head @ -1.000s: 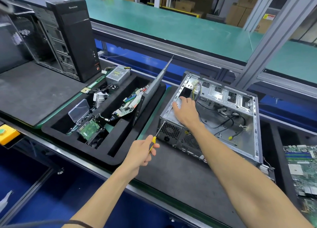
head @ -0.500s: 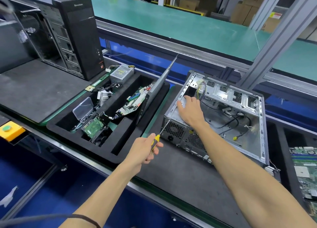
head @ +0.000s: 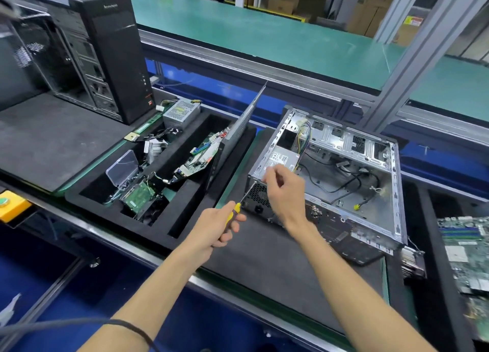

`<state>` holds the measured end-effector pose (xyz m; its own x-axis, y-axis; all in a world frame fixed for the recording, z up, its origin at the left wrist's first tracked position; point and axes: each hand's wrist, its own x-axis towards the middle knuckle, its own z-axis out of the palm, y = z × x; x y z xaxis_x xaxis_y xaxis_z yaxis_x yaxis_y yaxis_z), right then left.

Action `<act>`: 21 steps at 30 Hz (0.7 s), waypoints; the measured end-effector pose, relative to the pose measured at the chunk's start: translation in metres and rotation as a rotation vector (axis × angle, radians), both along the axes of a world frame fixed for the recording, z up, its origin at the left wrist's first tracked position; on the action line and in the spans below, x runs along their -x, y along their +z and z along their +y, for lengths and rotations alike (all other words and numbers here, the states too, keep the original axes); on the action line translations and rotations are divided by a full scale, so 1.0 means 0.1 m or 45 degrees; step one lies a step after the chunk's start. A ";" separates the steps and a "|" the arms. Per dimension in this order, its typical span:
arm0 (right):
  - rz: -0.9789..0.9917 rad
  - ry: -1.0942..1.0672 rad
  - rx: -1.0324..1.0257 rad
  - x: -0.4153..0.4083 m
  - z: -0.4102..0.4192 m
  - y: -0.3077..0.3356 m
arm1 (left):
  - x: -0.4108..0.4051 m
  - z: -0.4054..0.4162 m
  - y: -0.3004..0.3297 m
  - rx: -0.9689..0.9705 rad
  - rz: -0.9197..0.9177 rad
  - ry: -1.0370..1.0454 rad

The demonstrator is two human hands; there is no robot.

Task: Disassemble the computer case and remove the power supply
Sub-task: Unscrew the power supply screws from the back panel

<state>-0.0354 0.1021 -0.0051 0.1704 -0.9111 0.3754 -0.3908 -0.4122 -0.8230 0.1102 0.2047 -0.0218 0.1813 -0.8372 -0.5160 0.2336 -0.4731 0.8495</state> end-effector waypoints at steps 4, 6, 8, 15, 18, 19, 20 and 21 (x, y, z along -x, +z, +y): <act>-0.089 -0.114 -0.628 -0.04 0.27 -0.29 | 0.04 -0.02 0.05 -0.053 0.183 -0.071; -0.496 -0.118 -1.118 -0.07 0.30 -0.35 | 0.05 -0.01 0.06 -0.073 0.300 -0.067; -0.910 -0.050 -1.339 -0.10 0.26 -0.36 | 0.07 -0.01 0.08 -0.074 0.343 -0.055; -1.308 -0.003 -1.449 -0.19 0.11 -0.24 | 0.10 0.01 0.04 0.073 0.078 0.022; -1.374 0.010 -1.532 -0.22 0.10 -0.24 | 0.08 0.02 0.04 0.037 0.068 0.024; -1.389 0.015 -1.555 -0.23 0.10 -0.23 | 0.08 0.02 0.04 0.014 0.082 -0.001; -1.403 0.021 -1.570 -0.25 0.10 -0.23 | 0.08 0.03 0.04 -0.005 0.116 -0.021; -1.413 0.026 -1.579 -0.26 0.10 -0.22 | 0.09 0.03 0.03 -0.019 0.162 -0.035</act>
